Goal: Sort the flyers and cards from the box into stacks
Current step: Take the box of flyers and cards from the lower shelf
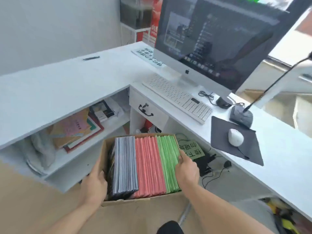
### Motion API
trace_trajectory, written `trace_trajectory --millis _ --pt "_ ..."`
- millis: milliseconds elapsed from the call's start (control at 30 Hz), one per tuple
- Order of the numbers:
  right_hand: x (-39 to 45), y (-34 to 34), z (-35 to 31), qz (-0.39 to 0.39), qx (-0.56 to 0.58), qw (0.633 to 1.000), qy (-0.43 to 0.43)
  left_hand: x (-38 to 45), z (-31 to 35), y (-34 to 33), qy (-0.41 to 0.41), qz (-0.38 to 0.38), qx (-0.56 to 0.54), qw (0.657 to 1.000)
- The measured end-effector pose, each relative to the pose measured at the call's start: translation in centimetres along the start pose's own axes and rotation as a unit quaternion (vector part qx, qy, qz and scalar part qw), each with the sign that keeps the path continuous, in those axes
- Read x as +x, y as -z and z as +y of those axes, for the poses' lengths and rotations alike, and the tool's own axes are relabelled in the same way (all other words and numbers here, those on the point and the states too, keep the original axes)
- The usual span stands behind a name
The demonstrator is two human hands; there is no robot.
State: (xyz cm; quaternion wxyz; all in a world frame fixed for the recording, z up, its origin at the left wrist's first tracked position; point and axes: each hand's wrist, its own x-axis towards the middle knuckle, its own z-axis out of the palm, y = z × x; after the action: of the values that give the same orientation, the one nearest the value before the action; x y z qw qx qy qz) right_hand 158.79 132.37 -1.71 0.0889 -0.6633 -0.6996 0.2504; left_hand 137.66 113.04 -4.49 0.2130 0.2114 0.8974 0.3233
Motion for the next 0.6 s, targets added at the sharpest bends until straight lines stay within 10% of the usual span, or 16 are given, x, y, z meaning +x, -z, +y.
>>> trace_trajectory --millis 600 --pt "-10.7 24.1 20.4 0.226 0.082 0.959 -0.147 -17.3 21.1 -6.2 -0.285 -0.06 0.026 0.956"
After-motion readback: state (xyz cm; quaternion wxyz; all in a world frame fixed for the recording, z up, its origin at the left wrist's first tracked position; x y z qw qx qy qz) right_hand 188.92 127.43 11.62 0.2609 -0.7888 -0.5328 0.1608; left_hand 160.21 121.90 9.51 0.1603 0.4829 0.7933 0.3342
